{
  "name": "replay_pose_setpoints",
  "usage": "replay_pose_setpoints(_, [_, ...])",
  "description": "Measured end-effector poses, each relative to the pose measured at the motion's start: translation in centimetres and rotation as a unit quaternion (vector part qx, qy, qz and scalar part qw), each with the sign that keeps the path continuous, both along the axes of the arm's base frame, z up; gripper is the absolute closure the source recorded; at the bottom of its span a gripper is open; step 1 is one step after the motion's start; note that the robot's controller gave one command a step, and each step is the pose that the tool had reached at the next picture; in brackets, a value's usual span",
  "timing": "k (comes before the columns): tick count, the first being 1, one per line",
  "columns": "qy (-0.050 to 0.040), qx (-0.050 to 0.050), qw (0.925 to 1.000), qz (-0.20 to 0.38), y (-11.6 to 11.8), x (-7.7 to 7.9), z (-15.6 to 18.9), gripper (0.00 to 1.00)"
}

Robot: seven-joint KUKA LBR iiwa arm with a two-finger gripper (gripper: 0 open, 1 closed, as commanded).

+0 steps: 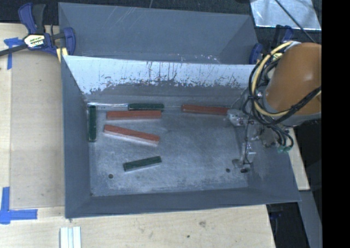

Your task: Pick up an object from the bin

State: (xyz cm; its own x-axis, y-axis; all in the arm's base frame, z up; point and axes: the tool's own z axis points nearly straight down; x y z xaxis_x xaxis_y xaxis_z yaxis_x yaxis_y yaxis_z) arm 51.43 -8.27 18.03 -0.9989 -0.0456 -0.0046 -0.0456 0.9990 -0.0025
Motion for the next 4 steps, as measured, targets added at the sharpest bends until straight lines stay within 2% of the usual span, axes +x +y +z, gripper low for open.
replay_pose_setpoints(1, [-0.0026,0.002,0.9986,0.054,1.8,5.1,-4.0,0.0])
replay_pose_setpoints(2, [-0.0007,0.0,0.994,0.109,2.6,6.6,-6.3,0.0])
replay_pose_setpoints(3, [0.0008,0.001,0.9963,0.086,5.1,5.6,-4.6,0.0])
replay_pose_setpoints(4, [-0.0003,0.001,0.9992,-0.041,7.7,7.0,-4.7,0.0])
